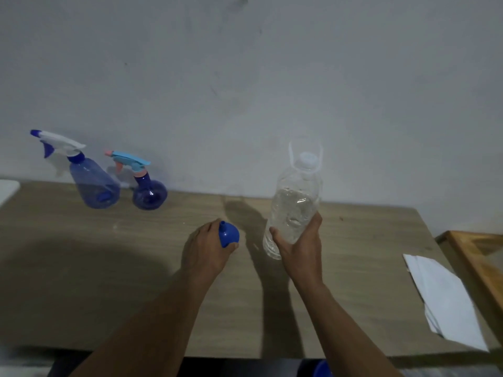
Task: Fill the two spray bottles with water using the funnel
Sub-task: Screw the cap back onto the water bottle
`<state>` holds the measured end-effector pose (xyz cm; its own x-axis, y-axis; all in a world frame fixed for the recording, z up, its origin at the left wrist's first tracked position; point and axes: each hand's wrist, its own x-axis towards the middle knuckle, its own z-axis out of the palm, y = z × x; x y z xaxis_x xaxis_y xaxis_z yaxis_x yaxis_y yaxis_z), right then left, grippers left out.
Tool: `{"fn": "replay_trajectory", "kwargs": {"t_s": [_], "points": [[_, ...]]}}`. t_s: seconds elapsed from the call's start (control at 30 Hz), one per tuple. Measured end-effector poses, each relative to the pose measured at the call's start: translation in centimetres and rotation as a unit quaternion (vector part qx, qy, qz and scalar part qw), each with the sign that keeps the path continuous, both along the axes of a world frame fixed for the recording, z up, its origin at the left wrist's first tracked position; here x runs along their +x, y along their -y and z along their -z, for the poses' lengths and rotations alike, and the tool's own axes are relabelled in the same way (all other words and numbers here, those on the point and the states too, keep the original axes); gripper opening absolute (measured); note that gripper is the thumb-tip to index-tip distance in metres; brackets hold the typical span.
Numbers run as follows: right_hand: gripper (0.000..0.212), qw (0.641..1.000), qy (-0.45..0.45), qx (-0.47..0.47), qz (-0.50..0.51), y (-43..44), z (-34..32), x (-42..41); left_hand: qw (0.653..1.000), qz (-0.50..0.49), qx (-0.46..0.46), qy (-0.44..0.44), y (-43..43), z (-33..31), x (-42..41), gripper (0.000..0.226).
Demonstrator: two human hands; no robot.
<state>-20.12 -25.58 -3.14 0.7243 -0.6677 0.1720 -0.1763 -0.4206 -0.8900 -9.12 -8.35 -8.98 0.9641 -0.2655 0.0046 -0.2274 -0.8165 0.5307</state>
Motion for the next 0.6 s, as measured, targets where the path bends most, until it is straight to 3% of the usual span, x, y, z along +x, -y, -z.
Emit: {"fn": "replay_trajectory", "kwargs": {"t_s": [0.13,0.4,0.6], "points": [[0.102,0.999,-0.017,-0.018,-0.024,0.0,-0.5,0.9,1.000,0.018,-0.008,0.002,-0.1,0.2,0.5,0.070],[0.108,0.996,-0.020,-0.046,-0.073,-1.7,-0.9,5.4,0.999,-0.006,-0.040,-0.001,-2.2,-0.4,4.6,0.069],[0.123,0.994,0.018,-0.042,-0.101,-3.9,-1.6,10.6,0.999,-0.020,-0.020,0.015,-4.9,-0.3,9.4,0.058]]}}
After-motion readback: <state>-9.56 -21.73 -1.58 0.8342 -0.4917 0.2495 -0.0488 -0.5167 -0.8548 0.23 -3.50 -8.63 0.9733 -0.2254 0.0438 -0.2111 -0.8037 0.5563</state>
